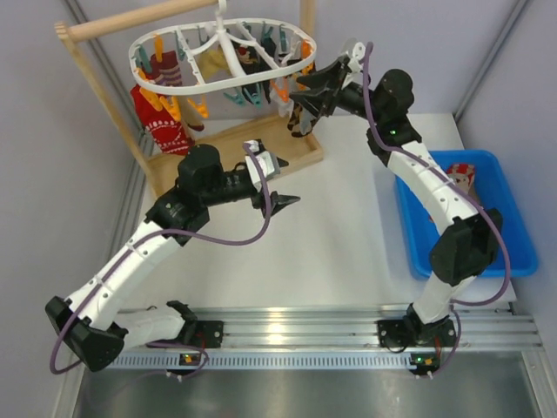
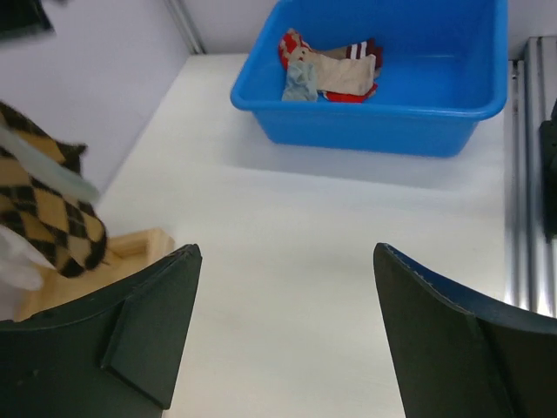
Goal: Clip the socks to the hanger
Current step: Open the clamp at the hanger.
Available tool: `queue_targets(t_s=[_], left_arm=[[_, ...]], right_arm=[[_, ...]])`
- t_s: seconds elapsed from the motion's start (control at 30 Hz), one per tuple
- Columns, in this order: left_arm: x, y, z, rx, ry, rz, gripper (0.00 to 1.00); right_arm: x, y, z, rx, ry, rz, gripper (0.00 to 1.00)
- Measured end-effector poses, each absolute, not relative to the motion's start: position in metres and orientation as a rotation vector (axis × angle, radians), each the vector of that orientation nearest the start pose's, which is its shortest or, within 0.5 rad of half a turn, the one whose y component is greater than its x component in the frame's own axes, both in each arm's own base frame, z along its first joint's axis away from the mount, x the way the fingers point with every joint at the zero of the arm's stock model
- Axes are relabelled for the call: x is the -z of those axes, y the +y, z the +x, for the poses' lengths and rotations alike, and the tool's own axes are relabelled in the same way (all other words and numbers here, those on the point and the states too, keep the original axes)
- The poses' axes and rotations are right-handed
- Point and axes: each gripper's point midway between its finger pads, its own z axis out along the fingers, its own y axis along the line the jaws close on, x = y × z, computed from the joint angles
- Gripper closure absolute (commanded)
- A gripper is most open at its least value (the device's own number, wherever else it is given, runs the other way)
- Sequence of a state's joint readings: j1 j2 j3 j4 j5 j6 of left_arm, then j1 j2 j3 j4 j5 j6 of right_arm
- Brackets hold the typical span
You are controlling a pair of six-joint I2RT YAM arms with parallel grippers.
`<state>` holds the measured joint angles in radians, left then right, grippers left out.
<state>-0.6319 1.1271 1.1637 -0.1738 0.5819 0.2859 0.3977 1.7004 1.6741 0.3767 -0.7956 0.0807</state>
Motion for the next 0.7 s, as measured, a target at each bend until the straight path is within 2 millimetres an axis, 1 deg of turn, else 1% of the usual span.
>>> queue_targets(t_s=[0.1, 0.13, 0.17, 0.23, 0.3, 0.37, 0.43, 0.53, 0.6, 0.7], left_arm=[[-0.387, -0.289, 0.243, 0.659, 1.186, 1.231, 0.14], [-0.404, -0.289, 0.244, 0.613, 1.123, 1.254, 0.14], [-0.417, -0.288, 0.243, 0.569, 1.071, 1.276, 0.13], [-0.439, -0.286, 0.244, 0.458, 0.958, 1.328, 0.13], [-0.45, -0.283, 0.248, 0.336, 0.87, 1.382, 0.13], [-0.456, -0.28, 0.257, 0.184, 0.781, 1.454, 0.14], [-0.457, -0.278, 0.269, 0.044, 0.715, 1.518, 0.16], [-0.451, -0.277, 0.29, -0.145, 0.632, 1.607, 0.17], [-0.445, -0.278, 0.305, -0.245, 0.598, 1.66, 0.2], [-0.447, -0.279, 0.324, -0.367, 0.554, 1.703, 0.22]], right_arm=[[-0.456, 0.313, 0.421, -0.855, 1.063, -0.879, 0.53], [-0.454, 0.314, 0.425, -0.849, 1.069, -0.876, 0.53], [-0.452, 0.315, 0.429, -0.847, 1.076, -0.875, 0.52], [-0.446, 0.317, 0.436, -0.848, 1.087, -0.873, 0.52], [-0.441, 0.32, 0.442, -0.856, 1.099, -0.871, 0.51], [-0.438, 0.323, 0.446, -0.861, 1.104, -0.87, 0.5], [-0.436, 0.326, 0.45, -0.868, 1.108, -0.866, 0.51], [-0.438, 0.329, 0.455, -0.875, 1.104, -0.862, 0.51], [-0.439, 0.331, 0.456, -0.879, 1.1, -0.86, 0.51], [-0.439, 0.333, 0.455, -0.886, 1.1, -0.863, 0.52]])
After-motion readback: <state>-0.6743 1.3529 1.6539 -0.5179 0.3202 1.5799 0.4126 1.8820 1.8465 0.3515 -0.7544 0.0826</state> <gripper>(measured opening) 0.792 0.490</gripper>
